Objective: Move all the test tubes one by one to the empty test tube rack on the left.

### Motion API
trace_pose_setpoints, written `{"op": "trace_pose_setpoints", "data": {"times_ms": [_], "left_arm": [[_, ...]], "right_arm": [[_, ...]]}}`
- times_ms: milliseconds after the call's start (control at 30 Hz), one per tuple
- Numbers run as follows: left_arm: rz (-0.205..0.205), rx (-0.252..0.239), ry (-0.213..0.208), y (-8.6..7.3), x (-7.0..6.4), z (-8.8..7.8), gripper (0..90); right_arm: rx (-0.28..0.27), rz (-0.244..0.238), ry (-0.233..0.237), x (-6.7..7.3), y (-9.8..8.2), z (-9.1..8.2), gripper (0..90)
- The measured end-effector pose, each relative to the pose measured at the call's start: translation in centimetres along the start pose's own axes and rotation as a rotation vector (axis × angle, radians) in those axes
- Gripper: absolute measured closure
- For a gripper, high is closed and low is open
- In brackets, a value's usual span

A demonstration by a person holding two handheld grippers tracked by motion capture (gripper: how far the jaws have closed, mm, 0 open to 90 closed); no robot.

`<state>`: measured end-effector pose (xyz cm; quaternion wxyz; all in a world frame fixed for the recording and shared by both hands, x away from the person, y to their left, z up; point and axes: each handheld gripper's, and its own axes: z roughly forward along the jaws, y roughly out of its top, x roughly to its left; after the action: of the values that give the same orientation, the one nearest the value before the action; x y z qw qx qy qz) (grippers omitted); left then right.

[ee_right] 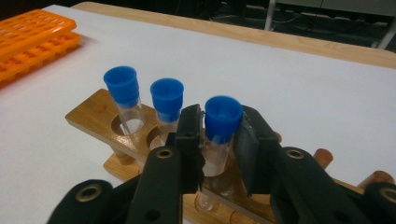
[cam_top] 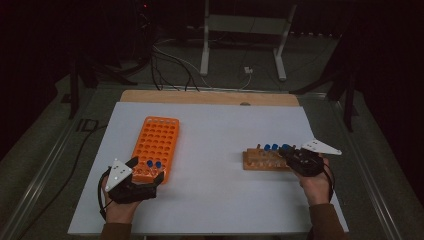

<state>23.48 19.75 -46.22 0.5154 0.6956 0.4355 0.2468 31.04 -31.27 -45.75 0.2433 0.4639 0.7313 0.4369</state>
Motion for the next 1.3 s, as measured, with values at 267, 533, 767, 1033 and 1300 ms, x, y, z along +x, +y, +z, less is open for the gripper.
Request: {"op": "trace_pose_setpoints", "data": {"times_ms": [267,533,767,1033,1300], "left_arm": [[-0.001,0.005,0.0,0.0,0.0,0.0,0.4],[0.0,0.006,-0.003,-0.1,-0.1,0.1,0.4],[-0.001,0.01,-0.005,-0.1,-0.1,0.2,0.5],[0.002,0.013,-0.009,-0.1,-0.1,0.2,0.5],[0.004,0.014,-0.012,-0.1,-0.1,0.2,0.5]], "right_arm": [[0.013,-0.018,-0.009,0.4,-0.2,0.4,75.7],[0.008,-0.011,-0.007,0.4,-0.3,0.4,76.9],[-0.021,0.022,0.002,0.2,0.0,-0.1,77.0],[-0.068,0.017,0.007,0.4,0.9,-1.2,77.0],[-0.103,0.017,0.001,0.3,1.6,-2.1,77.0]]}}
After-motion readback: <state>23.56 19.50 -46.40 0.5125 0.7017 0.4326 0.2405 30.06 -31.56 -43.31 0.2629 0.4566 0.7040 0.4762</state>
